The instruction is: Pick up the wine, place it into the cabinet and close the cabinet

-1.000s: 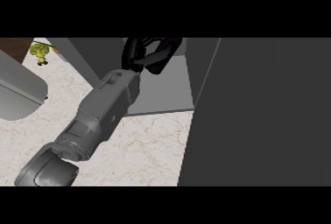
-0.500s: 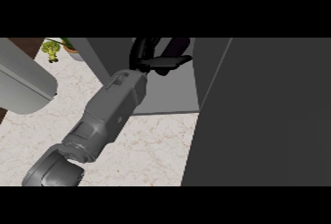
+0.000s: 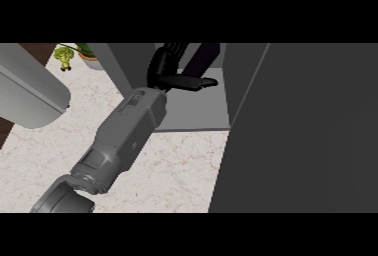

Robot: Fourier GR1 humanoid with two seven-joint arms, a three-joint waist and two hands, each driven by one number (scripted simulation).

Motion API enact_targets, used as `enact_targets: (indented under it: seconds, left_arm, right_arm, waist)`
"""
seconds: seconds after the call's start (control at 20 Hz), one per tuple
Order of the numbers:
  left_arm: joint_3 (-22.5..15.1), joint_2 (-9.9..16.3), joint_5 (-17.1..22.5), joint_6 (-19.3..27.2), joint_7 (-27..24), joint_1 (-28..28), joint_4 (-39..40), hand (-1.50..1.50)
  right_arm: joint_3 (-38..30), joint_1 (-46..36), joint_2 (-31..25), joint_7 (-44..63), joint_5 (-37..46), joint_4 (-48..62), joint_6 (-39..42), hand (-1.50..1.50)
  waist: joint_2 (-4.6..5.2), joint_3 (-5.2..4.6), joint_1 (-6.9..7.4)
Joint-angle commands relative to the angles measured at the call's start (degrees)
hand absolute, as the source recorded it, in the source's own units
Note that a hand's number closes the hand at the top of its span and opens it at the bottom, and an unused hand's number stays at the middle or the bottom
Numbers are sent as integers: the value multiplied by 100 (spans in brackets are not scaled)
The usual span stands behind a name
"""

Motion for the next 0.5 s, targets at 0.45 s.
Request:
enact_targets:
  seconds: [0.45]
  left_arm:
    - [-1122,-9,595,-43,313,1980,-2081,-150]
  right_arm:
    - [18,430,-117,435,-184,-1048,-69,-150]
  waist:
    - [-98,3,217]
